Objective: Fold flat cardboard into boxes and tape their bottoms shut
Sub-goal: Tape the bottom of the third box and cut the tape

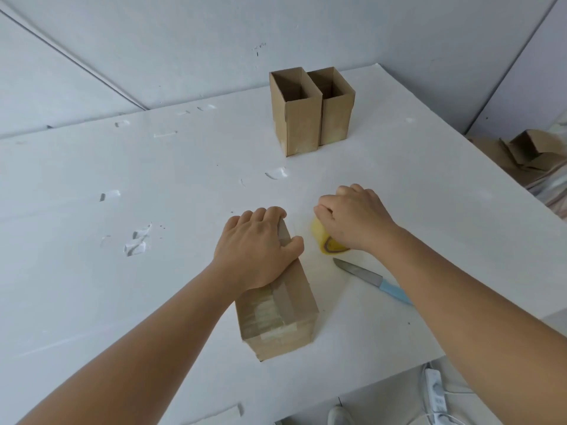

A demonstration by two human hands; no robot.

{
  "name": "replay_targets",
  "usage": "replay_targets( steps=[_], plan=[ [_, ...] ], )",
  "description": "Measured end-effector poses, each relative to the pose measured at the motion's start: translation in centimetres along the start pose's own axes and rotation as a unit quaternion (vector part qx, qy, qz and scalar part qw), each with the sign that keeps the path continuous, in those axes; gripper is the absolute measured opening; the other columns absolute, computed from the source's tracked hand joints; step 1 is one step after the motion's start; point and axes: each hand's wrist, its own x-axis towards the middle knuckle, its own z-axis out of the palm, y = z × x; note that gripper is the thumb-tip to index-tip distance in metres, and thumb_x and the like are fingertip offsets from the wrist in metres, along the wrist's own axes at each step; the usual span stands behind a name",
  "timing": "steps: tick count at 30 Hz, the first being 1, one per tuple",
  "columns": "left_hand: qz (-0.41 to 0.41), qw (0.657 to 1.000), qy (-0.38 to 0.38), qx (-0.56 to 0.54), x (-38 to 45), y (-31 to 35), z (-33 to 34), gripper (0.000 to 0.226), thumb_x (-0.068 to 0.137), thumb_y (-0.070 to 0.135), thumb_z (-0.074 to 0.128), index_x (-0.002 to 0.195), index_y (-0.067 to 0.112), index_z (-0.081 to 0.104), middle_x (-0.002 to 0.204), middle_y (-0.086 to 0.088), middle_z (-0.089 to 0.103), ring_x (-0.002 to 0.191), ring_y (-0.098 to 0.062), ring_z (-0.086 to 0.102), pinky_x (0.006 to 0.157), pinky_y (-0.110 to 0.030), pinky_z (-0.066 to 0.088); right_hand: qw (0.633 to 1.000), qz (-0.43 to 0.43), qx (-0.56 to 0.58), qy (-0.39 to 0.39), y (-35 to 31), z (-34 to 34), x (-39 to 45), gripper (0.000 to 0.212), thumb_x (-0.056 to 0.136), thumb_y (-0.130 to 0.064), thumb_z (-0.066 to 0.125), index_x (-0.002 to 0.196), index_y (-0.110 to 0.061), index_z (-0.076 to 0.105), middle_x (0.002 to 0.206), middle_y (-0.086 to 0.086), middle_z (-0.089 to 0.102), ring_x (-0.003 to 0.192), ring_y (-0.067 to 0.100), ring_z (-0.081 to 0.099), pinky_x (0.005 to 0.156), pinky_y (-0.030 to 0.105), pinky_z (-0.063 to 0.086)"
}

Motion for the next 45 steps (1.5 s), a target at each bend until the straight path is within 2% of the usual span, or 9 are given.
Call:
replay_targets(
  steps=[5,15,22,25,28,32,38,41,45],
  plan=[
    [-0.019,1.0,-0.019,-0.003,0.0,0.2,-0.4,0.057,0.087,0.056,0.037,0.135,0.025,0.038,0.131,0.003,0.05,0.122,-0.018,0.042,0.102,-0.031,0.024,0.999,0.004,-0.047,0.003,-0.3,0.0,-0.2,0.033,0.097,-0.038,0.027,0.089,-0.02,0.054,0.088,-0.001,0.043,0.094,0.022,0.042,0.083,0.035,0.029],
    [-0.004,0.988,-0.149,0.032,3.7,1.5,-3.8,0.068,0.088,0.064,0.042,0.146,0.032,0.025,0.145,0.0,0.041,0.134,-0.025,0.034,0.107,-0.041,0.026,0.998,-0.023,0.049,0.034,0.5,-1.6,-1.1,0.031,0.1,-0.031,0.025,0.088,-0.02,0.051,0.083,-0.002,0.047,0.087,0.022,0.041,0.083,0.036,0.033],
    [0.011,0.932,-0.307,-0.194,7.9,3.0,-3.5,0.025,0.091,0.032,0.061,0.114,0.025,0.063,0.083,0.007,0.074,0.075,-0.006,0.068,0.075,-0.023,0.053,0.994,-0.056,0.059,0.074,0.6,-2.2,-1.2,0.018,0.1,-0.027,0.027,0.093,-0.021,0.043,0.091,-0.004,0.053,0.083,0.018,0.041,0.084,0.036,0.033],
    [-0.003,0.915,-0.292,-0.278,8.5,2.6,-2.6,0.014,0.087,0.02,0.067,0.101,0.024,0.069,0.076,0.004,0.074,0.067,-0.006,0.067,0.066,-0.018,0.054,0.991,-0.055,0.08,0.09,1.1,-2.4,-1.4,0.02,0.1,-0.027,0.028,0.098,-0.02,0.048,0.094,-0.005,0.055,0.089,0.019,0.046,0.088,0.036,0.035],
    [-0.017,0.906,-0.287,-0.311,8.6,2.2,-1.8,0.012,0.087,0.015,0.067,0.095,0.023,0.071,0.076,0.002,0.074,0.066,-0.007,0.067,0.063,-0.018,0.053,0.985,-0.049,0.118,0.113,1.6,-2.0,-2.0,0.033,0.099,-0.031,0.034,0.125,-0.017,0.049,0.122,-0.001,0.057,0.113,0.02,0.047,0.099,0.034,0.031],
    [-0.029,0.908,-0.26,-0.327,8.5,1.5,-1.4,0.013,0.085,0.016,0.069,0.093,0.024,0.074,0.071,0.004,0.072,0.06,-0.004,0.063,0.057,-0.016,0.05,0.985,-0.039,0.127,0.106,2.0,-0.5,-3.2,0.062,0.096,-0.043,0.041,0.149,-0.017,0.021,0.154,0.001,0.026,0.141,0.019,0.02,0.113,0.033,0.016],
    [-0.036,0.909,-0.232,-0.343,8.3,1.4,-1.0,0.013,0.083,0.016,0.071,0.091,0.025,0.074,0.069,0.005,0.072,0.056,-0.002,0.062,0.062,-0.019,0.051,0.98,0.028,0.17,0.099,3.2,2.4,-5.7,0.098,0.084,-0.056,0.056,0.151,-0.016,-0.003,0.16,0.002,0.01,0.145,0.017,0.011,0.112,0.027,0.009],
    [-0.03,0.915,-0.227,-0.333,8.2,1.5,-0.8,0.012,0.082,0.017,0.072,0.088,0.026,0.074,0.068,0.005,0.072,0.056,-0.003,0.061,0.067,-0.022,0.052,0.98,0.099,0.172,0.032,4.4,4.4,-7.5,0.096,0.084,-0.057,0.055,0.152,-0.015,0.001,0.158,0.005,0.016,0.144,0.022,0.016,0.115,0.034,0.016],
    [-0.03,0.916,-0.218,-0.336,8.1,1.5,-0.8,0.012,0.082,0.016,0.073,0.09,0.025,0.074,0.068,0.005,0.072,0.055,-0.003,0.061,0.061,-0.019,0.051,0.986,0.143,0.055,-0.07,5.5,6.8,-9.5,0.056,0.09,-0.048,0.051,0.139,-0.025,0.038,0.134,0.005,0.044,0.123,0.026,0.038,0.101,0.035,0.034]
  ],
)
